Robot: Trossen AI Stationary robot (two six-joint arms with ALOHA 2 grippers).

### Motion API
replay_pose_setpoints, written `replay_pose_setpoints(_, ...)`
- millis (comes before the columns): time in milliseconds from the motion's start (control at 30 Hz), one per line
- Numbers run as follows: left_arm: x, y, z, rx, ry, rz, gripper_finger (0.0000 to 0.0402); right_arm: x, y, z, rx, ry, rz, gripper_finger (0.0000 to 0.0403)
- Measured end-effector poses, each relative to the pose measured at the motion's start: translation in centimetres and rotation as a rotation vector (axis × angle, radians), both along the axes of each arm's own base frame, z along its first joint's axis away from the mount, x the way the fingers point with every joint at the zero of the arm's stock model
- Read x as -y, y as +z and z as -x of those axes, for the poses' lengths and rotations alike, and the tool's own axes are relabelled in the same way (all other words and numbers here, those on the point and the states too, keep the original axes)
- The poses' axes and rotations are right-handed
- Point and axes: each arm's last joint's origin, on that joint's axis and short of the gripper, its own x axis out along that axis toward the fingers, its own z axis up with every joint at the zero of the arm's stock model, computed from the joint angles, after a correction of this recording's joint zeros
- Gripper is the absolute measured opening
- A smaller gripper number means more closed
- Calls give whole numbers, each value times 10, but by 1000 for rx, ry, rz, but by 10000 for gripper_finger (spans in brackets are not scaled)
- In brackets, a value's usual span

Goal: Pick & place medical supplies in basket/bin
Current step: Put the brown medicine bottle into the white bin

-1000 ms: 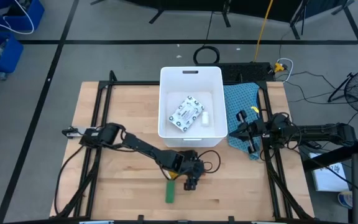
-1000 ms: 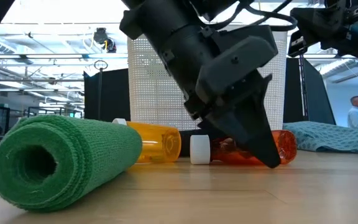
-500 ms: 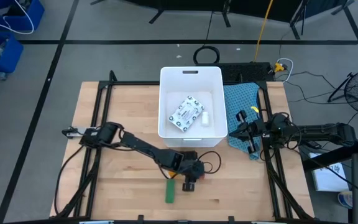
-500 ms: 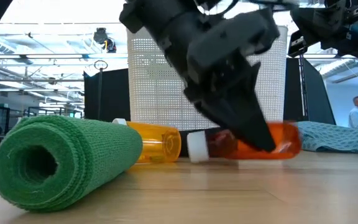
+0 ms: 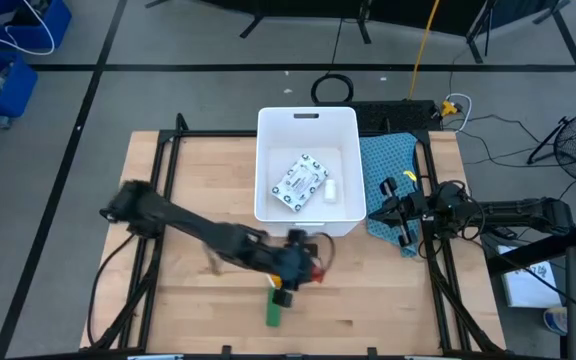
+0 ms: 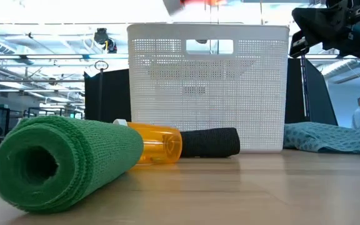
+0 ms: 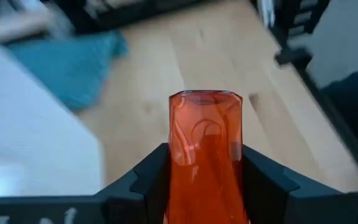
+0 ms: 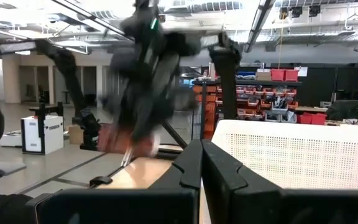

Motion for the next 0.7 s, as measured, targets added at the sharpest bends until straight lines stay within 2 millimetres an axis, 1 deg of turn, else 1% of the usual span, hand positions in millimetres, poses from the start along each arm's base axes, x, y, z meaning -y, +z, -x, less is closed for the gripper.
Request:
replay_pose_setpoints(133, -7, 70, 44, 192, 24, -32, 146, 0, 0, 0, -1, 0, -1, 0)
replay_pose_setpoints(200, -13, 97, 70, 261, 44, -71, 139, 0, 0, 0, -3, 3, -8, 0)
replay_pose_setpoints(300, -31, 120, 106, 331, 125, -115, 138, 0, 0, 0, -8, 5, -18, 0)
replay_pose_setpoints(367, -45, 127, 129, 370, 196, -134, 145, 0, 0, 0, -10, 5, -18, 0)
replay_pose_setpoints(433, -57, 124, 149, 407, 252, -119, 152, 0, -1, 0, -18, 5, -19, 0)
replay_pose_setpoints(500, -67, 110, 166, 421, 282, -89, 155, 0, -2, -1, -27, 4, -19, 0)
replay_pose_setpoints(600, -80, 72, 188, 427, 330, -72, 151, 0, -2, -1, -26, 4, -18, 0)
replay_pose_setpoints(700, -94, 32, 208, 507, 397, -43, 147, 0, -2, -1, -26, 3, -18, 0)
